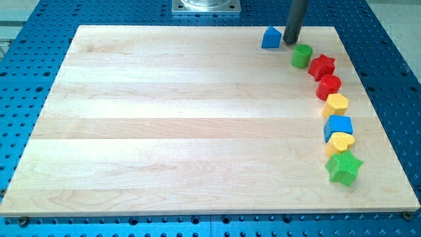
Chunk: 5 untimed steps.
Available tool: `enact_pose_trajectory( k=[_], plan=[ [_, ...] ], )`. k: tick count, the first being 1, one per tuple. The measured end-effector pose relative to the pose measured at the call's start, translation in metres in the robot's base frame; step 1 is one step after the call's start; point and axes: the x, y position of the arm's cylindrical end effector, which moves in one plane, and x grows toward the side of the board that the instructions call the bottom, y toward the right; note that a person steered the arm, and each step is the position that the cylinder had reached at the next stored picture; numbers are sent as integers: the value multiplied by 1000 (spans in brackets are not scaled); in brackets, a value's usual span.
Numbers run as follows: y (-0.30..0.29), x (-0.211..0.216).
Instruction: Place the green circle left to the blue cube
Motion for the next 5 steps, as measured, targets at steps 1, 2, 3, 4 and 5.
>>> enact_pose_trajectory(
  k=[1, 2, 3, 4, 5],
  plan=[
    [-57, 2],
    [-47, 7],
    [41, 24],
    [58, 66],
    [1, 72]
  ],
)
